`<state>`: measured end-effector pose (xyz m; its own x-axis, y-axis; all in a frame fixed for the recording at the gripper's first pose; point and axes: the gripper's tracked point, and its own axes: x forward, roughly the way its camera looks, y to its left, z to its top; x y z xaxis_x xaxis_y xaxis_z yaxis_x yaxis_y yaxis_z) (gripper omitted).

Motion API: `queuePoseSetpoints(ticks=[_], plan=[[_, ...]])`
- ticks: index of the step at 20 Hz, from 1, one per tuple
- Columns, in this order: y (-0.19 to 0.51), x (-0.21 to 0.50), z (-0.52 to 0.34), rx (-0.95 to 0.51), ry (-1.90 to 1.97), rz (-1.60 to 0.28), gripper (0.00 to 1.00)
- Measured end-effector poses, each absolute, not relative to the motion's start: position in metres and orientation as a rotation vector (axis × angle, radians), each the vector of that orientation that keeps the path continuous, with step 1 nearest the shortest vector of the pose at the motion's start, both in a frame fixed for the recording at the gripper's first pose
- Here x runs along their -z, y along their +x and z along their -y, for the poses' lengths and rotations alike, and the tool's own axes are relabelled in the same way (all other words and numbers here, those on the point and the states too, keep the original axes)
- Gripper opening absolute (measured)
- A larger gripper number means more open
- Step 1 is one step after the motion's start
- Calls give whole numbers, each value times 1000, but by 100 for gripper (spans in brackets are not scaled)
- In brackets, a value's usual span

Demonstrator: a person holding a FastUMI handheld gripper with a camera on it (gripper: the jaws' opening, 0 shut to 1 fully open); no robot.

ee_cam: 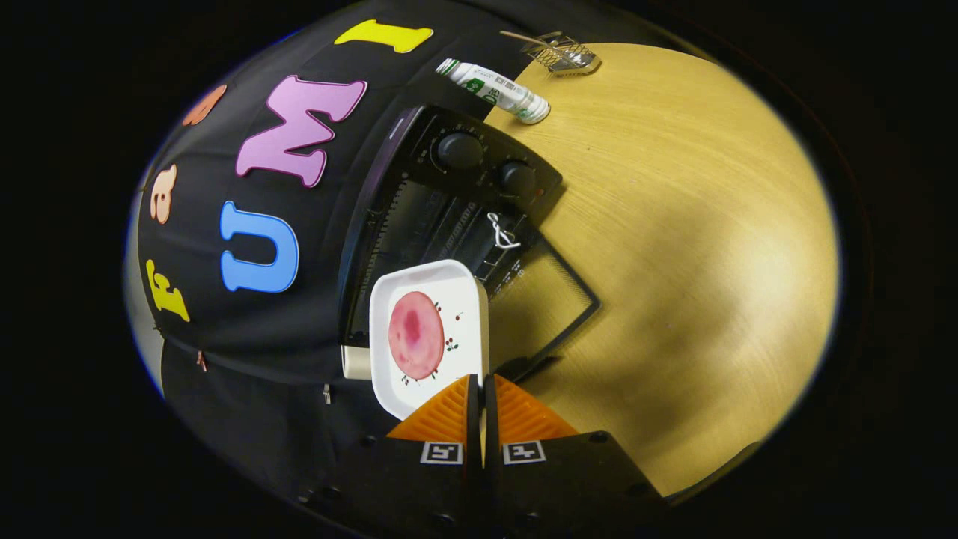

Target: Open the toaster oven, put the food inside, and close the toaster oven door.

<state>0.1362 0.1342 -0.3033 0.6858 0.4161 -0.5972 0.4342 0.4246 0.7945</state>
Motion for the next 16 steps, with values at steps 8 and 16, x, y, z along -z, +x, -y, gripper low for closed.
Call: queuePoseSetpoints(ticks=[8, 16], plan=[[205, 331, -140, 176, 1310, -751, 5], [269, 336, -157, 264, 1448, -630, 5]])
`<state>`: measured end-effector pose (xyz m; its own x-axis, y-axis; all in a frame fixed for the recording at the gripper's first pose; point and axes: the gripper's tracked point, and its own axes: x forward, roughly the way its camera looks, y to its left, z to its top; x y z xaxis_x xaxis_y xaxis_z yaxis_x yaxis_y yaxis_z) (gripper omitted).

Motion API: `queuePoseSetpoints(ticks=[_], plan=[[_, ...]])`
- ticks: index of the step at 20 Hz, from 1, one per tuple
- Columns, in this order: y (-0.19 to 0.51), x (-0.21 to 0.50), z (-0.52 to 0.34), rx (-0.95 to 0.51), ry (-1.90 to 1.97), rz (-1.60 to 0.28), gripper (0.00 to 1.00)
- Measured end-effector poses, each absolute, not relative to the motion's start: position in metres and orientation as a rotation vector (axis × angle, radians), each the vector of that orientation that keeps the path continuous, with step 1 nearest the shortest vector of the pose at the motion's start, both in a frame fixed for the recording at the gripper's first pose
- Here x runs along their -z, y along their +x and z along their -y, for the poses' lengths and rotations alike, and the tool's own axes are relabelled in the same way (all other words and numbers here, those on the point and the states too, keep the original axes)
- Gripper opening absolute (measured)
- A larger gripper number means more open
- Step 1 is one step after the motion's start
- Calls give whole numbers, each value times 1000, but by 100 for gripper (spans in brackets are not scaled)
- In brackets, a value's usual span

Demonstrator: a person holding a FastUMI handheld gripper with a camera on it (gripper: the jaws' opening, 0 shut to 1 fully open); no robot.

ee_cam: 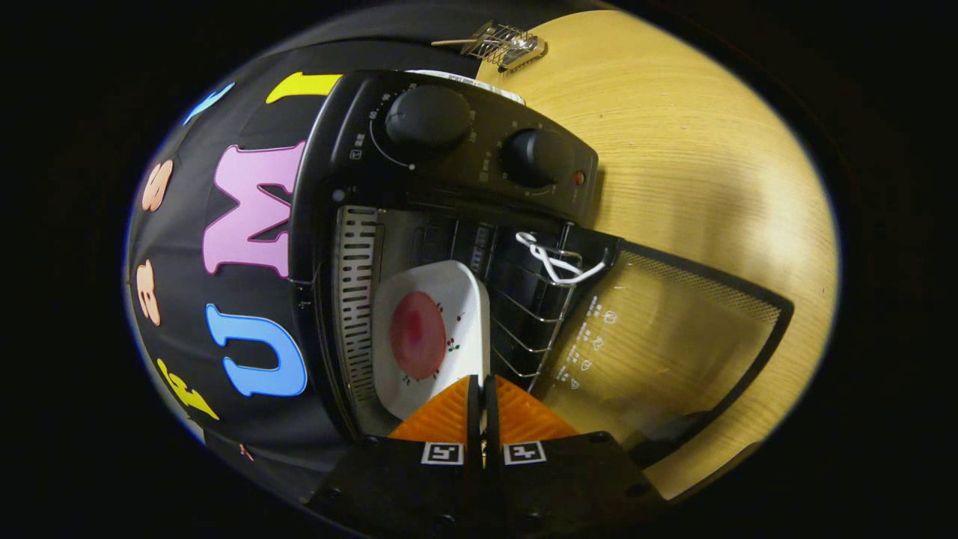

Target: Open the toaster oven, put the food inside, and close the toaster oven door.

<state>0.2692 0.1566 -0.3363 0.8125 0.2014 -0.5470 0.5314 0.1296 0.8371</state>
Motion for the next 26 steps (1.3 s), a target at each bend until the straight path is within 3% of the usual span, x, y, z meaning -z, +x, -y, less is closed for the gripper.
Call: queuePoseSetpoints(ticks=[12, 14, 15, 19, 21, 26], plan=[[302, 333, -158, 308, 1473, -573, 9], [302, 327, -161, 266, 1472, -565, 17], [298, 320, -161, 243, 1472, -564, 26], [274, 304, -162, 197, 1432, -571, 91], [259, 289, -158, 193, 1419, -560, 99], [228, 257, -153, 144, 1202, -517, 99]])
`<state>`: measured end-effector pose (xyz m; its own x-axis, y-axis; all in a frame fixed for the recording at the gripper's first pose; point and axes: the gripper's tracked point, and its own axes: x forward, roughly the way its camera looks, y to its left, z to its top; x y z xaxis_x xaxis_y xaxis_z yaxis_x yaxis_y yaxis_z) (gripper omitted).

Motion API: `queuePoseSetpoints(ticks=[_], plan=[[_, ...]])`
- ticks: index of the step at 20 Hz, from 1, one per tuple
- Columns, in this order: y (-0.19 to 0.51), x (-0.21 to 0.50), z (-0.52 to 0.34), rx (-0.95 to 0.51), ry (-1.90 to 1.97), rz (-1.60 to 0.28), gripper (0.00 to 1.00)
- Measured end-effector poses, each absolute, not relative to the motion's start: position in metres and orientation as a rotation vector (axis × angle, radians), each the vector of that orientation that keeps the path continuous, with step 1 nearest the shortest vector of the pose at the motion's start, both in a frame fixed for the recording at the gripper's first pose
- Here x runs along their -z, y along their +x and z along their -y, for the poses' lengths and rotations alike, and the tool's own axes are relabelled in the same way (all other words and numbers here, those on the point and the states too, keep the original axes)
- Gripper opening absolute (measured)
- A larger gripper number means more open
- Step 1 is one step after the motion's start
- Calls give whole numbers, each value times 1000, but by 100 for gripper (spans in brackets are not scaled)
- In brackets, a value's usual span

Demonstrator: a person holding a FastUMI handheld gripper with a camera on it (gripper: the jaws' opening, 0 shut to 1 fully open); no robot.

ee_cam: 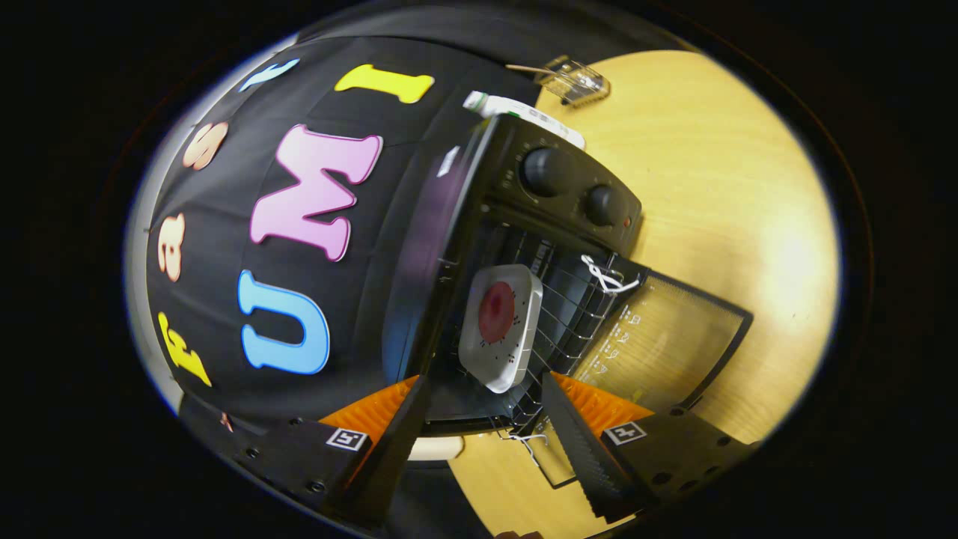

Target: Open the toaster oven, put the food inside, and close the toaster oven door.

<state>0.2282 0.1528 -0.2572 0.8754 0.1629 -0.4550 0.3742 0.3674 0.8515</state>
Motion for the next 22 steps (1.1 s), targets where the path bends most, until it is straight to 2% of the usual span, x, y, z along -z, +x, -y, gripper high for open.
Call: queuePoseSetpoints(ticks=[8, 13, 22], plan=[[166, 257, -166, -65, 520, -559, 99], [141, 285, -157, -137, 105, -568, 99], [110, 353, -159, -128, -76, -706, 99]])
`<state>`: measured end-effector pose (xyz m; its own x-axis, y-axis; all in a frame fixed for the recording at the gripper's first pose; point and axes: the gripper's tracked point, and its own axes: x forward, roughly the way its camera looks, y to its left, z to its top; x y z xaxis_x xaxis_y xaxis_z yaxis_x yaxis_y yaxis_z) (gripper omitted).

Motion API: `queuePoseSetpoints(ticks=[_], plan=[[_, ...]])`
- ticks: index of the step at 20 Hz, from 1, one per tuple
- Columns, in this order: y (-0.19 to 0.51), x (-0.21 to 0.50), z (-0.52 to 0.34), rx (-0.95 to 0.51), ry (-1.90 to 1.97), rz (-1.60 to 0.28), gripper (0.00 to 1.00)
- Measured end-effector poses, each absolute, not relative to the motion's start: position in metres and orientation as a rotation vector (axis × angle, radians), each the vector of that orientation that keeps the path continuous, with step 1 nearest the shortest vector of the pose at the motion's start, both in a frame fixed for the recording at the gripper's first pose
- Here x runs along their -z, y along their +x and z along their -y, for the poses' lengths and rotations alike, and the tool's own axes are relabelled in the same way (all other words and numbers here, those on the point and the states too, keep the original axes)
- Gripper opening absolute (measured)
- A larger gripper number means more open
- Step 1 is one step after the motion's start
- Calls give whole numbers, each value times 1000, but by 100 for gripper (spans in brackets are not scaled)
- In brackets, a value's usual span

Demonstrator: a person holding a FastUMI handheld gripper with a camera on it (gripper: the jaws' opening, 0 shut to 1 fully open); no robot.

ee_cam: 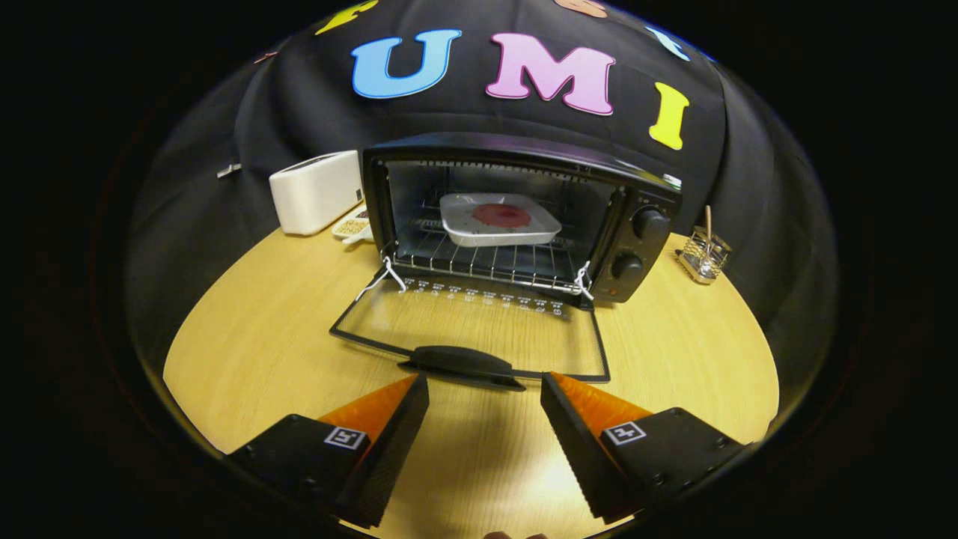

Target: Open the toaster oven, put the food inside, and close the toaster oven door.

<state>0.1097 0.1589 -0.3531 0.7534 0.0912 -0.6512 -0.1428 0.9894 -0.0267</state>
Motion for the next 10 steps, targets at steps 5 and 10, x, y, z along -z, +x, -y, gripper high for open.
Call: queuePoseSetpoints(ticks=[5, 10], plan=[[108, 381, -169, -134, -91, -785, 99], [116, 390, -172, -84, -12, -813, 99]])
